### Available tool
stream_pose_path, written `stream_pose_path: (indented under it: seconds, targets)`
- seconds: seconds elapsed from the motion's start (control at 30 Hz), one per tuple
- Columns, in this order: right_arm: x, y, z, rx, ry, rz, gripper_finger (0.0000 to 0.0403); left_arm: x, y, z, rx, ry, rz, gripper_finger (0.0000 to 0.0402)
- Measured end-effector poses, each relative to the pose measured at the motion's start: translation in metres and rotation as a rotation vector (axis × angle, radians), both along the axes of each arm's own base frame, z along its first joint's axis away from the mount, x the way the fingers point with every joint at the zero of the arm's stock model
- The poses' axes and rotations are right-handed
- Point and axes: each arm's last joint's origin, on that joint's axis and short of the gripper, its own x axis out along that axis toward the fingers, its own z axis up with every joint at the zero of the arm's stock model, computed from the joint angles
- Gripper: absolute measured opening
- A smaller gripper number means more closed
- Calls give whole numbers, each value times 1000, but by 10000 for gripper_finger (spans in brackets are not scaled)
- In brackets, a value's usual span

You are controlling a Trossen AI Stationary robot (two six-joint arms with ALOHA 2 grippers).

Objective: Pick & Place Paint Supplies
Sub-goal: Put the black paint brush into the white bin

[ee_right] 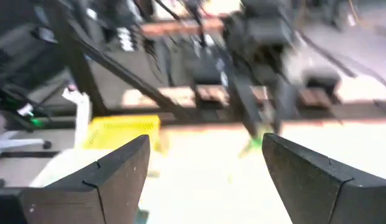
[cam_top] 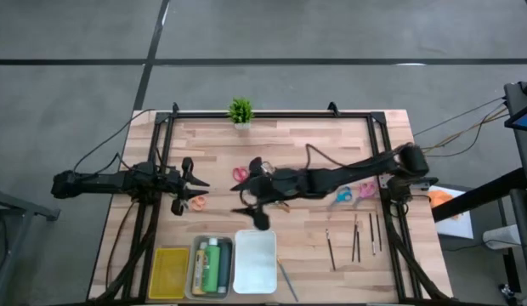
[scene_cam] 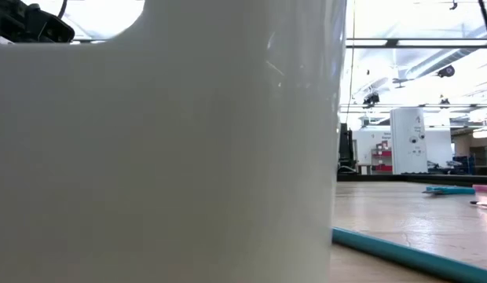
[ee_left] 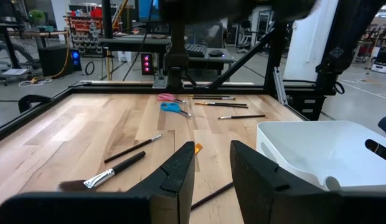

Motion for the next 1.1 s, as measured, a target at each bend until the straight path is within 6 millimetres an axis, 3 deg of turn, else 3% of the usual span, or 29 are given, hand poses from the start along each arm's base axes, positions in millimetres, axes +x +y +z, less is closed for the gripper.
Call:
stream_pose_path:
  seconds: [0.33, 0.43, 0.57, 0.73, 1.1]
  targets:
    - [-80, -56, -24, 46, 391, -260, 308, 0, 0, 0, 0, 0, 0, 104]
    - [-97, -73, -25, 152, 479, -358, 308, 0, 0, 0, 0, -1, 0, 104]
    - [-105, -93, -31, 199, 573, -425, 308, 0, 0, 0, 0, 1, 0, 104]
    - [-92, -111, -37, 261, 645, -399, 308, 0, 0, 0, 0, 0, 0, 104]
    - [-33, -135, -63, 209, 828, -401, 308, 0, 0, 0, 0, 0, 0, 104]
